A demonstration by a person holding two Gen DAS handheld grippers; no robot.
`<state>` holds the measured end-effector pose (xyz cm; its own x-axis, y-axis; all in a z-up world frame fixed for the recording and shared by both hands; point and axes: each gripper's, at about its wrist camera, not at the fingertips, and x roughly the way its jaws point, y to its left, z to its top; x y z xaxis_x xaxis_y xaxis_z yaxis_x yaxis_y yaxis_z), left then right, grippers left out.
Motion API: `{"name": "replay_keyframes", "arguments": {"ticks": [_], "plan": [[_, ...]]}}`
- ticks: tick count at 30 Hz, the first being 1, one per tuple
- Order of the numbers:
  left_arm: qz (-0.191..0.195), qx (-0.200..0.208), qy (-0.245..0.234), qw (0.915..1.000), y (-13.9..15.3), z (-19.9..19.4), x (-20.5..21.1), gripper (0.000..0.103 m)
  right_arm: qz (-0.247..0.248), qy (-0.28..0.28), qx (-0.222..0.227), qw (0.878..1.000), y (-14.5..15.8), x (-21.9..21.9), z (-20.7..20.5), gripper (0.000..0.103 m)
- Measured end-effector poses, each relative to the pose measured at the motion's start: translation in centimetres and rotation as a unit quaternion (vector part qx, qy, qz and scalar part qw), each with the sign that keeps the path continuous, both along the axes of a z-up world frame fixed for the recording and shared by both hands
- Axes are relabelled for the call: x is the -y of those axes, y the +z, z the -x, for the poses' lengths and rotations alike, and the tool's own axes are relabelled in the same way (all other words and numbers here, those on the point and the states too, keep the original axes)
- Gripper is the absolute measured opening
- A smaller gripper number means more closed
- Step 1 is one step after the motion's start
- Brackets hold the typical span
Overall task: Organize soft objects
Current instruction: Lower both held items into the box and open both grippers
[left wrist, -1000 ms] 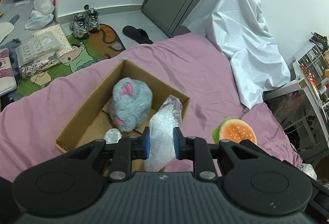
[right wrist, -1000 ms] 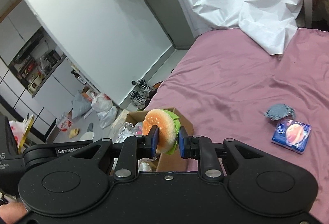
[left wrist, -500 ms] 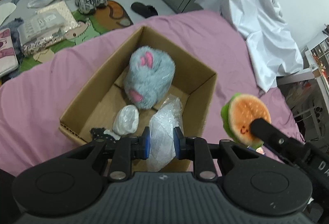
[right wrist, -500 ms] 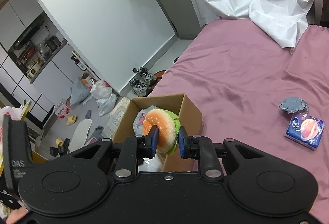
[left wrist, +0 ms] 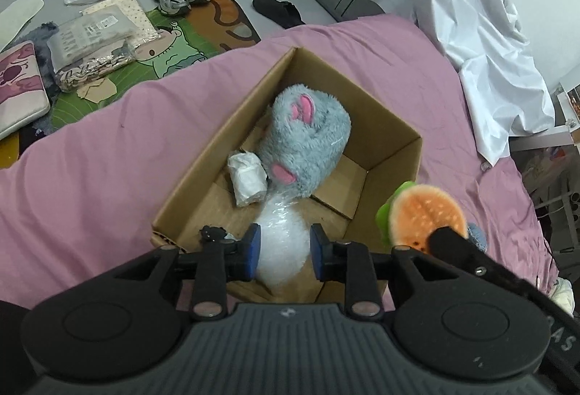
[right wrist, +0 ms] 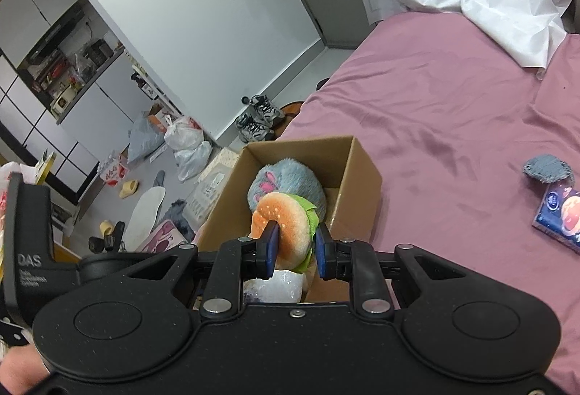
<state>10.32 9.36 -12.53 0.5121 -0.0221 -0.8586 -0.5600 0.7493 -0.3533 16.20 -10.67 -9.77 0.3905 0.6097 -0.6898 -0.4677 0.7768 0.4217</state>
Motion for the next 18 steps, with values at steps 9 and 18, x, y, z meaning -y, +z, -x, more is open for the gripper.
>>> {"name": "replay_keyframes", "arguments": {"ticks": [9, 18], "plan": [[-0.021, 0.008, -0.005, 0.9997, 2.0, -0.1, 0.0, 0.047, -0.016, -0.015, -0.008, 1.000, 0.8, 0.7, 0.1, 0.052], [-0.056, 0.011, -0.007, 0.9984, 3.6, -0.4, 1.1, 0.077, -0.010, -0.043, -0.010, 0.999, 1.2, 2.2, -0.6, 0.067]]}}
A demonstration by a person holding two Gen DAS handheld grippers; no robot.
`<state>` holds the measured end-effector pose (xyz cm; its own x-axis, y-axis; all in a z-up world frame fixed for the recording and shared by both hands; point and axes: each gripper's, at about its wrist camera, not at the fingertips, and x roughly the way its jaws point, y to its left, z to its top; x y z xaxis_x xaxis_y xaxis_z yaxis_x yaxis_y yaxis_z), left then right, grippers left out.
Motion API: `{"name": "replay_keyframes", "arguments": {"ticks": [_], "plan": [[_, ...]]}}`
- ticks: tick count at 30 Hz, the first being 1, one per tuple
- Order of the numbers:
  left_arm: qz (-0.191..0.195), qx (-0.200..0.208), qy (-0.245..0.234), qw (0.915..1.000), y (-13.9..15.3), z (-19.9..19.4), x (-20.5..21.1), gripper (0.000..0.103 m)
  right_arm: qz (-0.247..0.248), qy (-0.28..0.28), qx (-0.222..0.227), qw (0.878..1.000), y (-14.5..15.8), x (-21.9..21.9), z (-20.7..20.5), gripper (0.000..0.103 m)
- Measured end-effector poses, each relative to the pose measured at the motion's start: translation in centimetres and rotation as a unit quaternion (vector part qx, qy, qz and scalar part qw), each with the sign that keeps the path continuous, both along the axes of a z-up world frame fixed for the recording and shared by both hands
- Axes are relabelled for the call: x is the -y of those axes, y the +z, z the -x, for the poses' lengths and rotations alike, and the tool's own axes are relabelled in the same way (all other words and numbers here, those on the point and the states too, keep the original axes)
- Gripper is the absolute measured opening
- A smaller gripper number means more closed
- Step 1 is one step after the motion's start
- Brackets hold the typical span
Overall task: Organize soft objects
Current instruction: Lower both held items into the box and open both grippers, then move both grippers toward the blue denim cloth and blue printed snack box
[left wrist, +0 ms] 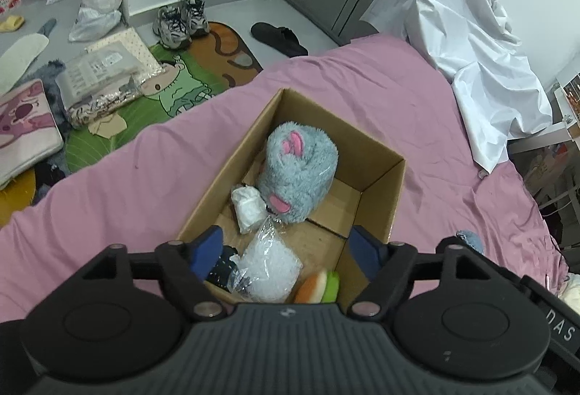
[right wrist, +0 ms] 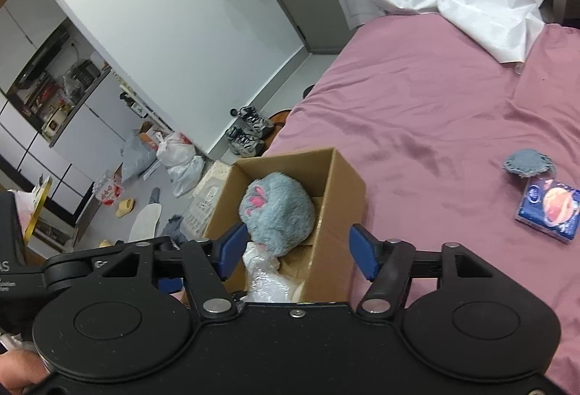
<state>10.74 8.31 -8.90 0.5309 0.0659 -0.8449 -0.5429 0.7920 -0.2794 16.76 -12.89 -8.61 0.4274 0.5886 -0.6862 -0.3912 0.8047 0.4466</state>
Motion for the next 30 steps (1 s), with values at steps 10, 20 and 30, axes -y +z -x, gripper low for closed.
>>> {"name": "replay_keyframes", "arguments": {"ticks": [10, 20, 30], "plan": [[-0.006, 0.004, -0.015, 0.9999, 2.2, -1.6, 2.1, 0.091, 0.038, -0.014, 0.022, 0.999, 1.6, 3.8, -1.4, 0.093], [-0.030, 0.016, -0.043, 0.9985, 3.3, -3.1, 6.0, 0.102, 0.040, -0.057, 0.023, 0.997, 2.0, 8.5, -3.1, 0.099], [-0.032, 0.025, -0.090, 0.9951, 3.5, -5.3, 10.1, 0.103, 0.037, -0.093, 0.024, 0.995, 2.1, 12.3, -4.6, 0.100]]}}
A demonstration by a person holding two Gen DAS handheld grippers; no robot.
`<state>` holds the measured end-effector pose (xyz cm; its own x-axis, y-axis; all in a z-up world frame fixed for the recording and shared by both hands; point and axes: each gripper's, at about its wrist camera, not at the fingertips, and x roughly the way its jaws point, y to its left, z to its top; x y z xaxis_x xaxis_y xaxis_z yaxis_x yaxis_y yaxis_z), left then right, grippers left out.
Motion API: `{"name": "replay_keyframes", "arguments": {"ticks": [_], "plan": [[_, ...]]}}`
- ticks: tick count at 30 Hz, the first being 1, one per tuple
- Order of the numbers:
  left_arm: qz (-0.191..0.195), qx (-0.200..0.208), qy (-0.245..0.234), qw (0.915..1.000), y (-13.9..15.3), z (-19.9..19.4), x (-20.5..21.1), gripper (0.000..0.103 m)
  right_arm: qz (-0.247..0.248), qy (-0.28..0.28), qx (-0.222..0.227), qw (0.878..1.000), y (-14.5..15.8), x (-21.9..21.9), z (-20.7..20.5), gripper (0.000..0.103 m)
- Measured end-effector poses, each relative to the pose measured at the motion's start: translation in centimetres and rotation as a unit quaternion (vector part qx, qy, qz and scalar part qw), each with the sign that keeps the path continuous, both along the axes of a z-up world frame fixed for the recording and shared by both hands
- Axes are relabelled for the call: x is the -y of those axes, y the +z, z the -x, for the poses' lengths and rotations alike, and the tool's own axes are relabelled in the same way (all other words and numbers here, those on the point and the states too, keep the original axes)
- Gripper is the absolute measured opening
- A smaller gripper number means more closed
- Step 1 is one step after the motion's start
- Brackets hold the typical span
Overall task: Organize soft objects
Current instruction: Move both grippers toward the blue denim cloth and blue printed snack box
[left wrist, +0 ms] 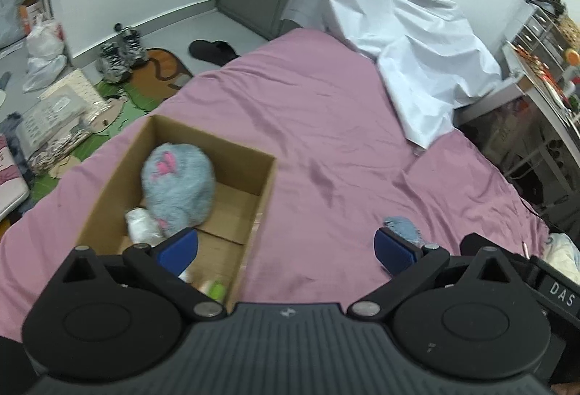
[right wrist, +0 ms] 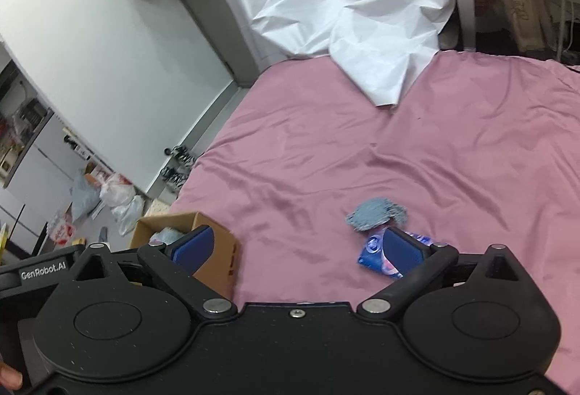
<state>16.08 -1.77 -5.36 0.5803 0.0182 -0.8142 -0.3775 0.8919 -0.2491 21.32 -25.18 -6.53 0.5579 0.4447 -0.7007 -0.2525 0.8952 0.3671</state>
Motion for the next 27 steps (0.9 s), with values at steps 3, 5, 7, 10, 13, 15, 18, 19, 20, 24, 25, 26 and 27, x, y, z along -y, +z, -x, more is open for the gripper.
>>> {"name": "replay_keyframes", "arguments": {"ticks": [3, 5, 7, 10, 13, 15, 18, 19, 20, 24, 25, 26, 27], "plan": [[0.005, 0.001, -0.005, 1.0000, -0.1, -0.8, 0.8, 0.103, -0.013, -0.021, -0.008, 1.000, -0.1, 1.5, -0.7, 0.100], [0.016, -0.003, -0.010, 0.9998, -0.4, -1.4, 1.3, 0.103, -0.023, -0.039, -0.019, 0.999, -0.5, 2.6, -1.2, 0.100], [0.018, -0.009, -0.014, 0.9997, -0.6, -2.0, 1.7, 0.103, -0.029, -0.053, -0.028, 0.998, -0.8, 3.5, -1.6, 0.100], [0.021, -0.024, -0.020, 0.9993, -1.2, -2.8, 2.6, 0.103, -0.038, -0.069, -0.038, 0.996, -1.4, 4.4, -1.9, 0.100], [0.017, -0.031, -0.026, 0.9990, -1.8, -3.5, 3.4, 0.103, -0.054, -0.084, -0.050, 0.994, -1.9, 5.2, -2.2, 0.100], [0.016, -0.035, -0.034, 0.9987, -2.1, -4.0, 4.0, 0.103, -0.066, -0.100, -0.062, 0.991, -2.4, 5.8, -2.5, 0.100], [0.017, -0.036, -0.037, 0.9985, -2.8, -5.0, 5.0, 0.103, -0.078, -0.117, -0.078, 0.987, -3.3, 6.5, -2.8, 0.099], [0.019, -0.036, -0.037, 0.9985, -3.0, -5.3, 5.2, 0.103, -0.081, -0.122, -0.083, 0.986, -3.5, 6.6, -2.9, 0.097], [0.022, -0.037, -0.038, 0.9984, -3.3, -5.6, 5.4, 0.102, -0.085, -0.128, -0.092, 0.984, -4.0, 6.8, -3.0, 0.095], [0.029, -0.034, -0.047, 0.9979, -4.2, -6.9, 6.5, 0.102, -0.102, -0.149, -0.130, 0.975, -6.0, 7.2, -3.6, 0.084], [0.030, -0.036, -0.049, 0.9977, -4.6, -7.2, 6.8, 0.102, -0.107, -0.155, -0.139, 0.972, -6.5, 7.4, -3.7, 0.081], [0.035, -0.039, -0.051, 0.9973, -5.0, -7.7, 7.1, 0.102, -0.111, -0.161, -0.145, 0.970, -6.8, 7.5, -3.7, 0.079], [0.039, -0.040, -0.052, 0.9970, -5.3, -8.0, 7.3, 0.102, -0.113, -0.167, -0.150, 0.968, -7.1, 7.6, -3.7, 0.078]]}}
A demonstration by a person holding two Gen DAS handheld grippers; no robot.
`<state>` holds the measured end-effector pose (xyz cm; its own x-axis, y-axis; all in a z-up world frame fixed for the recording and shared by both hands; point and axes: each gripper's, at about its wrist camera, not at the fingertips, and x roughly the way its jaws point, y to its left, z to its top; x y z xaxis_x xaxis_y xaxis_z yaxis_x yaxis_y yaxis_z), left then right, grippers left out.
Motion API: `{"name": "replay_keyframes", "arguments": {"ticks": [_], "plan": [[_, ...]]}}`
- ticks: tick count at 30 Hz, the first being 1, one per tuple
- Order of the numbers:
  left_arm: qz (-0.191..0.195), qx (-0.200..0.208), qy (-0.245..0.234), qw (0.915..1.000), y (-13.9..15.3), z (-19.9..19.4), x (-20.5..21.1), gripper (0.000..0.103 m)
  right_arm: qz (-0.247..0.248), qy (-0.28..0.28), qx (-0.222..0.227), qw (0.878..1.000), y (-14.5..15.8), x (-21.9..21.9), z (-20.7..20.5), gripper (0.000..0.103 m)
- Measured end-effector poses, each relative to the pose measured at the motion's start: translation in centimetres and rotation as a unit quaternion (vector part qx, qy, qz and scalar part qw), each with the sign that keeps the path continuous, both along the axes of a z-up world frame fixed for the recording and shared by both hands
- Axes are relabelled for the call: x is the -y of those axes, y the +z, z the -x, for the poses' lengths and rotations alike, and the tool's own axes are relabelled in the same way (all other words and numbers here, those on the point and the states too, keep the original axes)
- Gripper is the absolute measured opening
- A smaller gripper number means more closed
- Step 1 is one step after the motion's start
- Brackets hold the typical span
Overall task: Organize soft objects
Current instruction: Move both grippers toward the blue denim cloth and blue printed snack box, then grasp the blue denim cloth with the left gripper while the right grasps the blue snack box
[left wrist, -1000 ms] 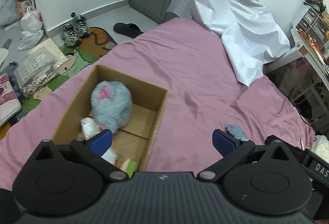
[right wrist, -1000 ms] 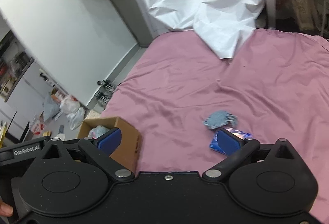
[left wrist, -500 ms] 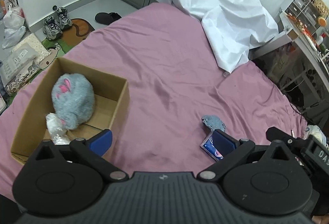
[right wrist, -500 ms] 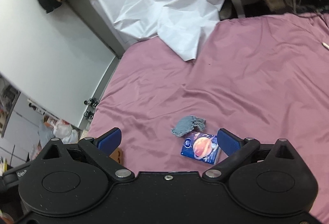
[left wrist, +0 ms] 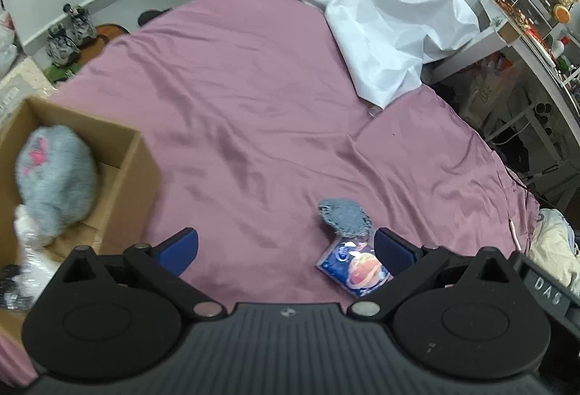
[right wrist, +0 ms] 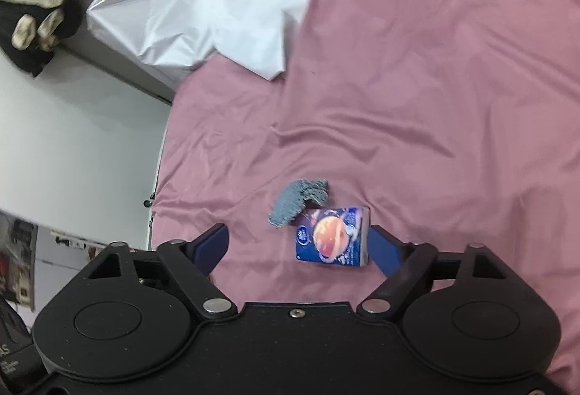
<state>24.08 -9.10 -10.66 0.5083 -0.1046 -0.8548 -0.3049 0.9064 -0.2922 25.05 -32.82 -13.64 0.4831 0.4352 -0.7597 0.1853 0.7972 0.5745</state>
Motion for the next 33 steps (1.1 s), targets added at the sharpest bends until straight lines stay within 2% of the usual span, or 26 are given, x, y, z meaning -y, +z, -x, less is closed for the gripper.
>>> {"name": "replay_keyframes", "arguments": {"ticks": [5, 11, 16, 24, 27, 29, 33], "plan": [[0.017, -0.005, -0.007, 0.9998, -1.5, -1.8, 1.2, 0.100, -0.001, -0.022, -0.033, 0.999, -2.0, 0.4, -0.6, 0.062], [0.037, -0.008, -0.015, 0.9992, -3.2, -3.8, 2.1, 0.098, -0.020, -0.037, -0.063, 0.997, -3.9, 0.4, -1.4, 0.050], [0.052, -0.019, -0.018, 0.9983, -5.0, -5.2, 2.8, 0.083, -0.018, -0.037, -0.080, 0.996, -5.1, 0.1, -2.0, 0.040], [0.066, -0.037, -0.024, 0.9969, -7.4, -7.0, 3.5, 0.071, -0.004, -0.035, -0.101, 0.994, -6.8, -0.3, -3.4, 0.039], [0.070, -0.043, -0.026, 0.9963, -8.2, -7.6, 3.7, 0.064, 0.003, -0.035, -0.108, 0.994, -7.3, -0.6, -3.6, 0.039], [0.075, -0.047, -0.028, 0.9957, -8.7, -7.9, 3.9, 0.057, 0.007, -0.034, -0.107, 0.994, -7.5, -0.8, -3.8, 0.040], [0.084, -0.055, -0.023, 0.9947, -9.6, -8.1, 3.9, 0.034, 0.007, -0.033, -0.108, 0.994, -7.8, -1.0, -4.0, 0.042]]}}
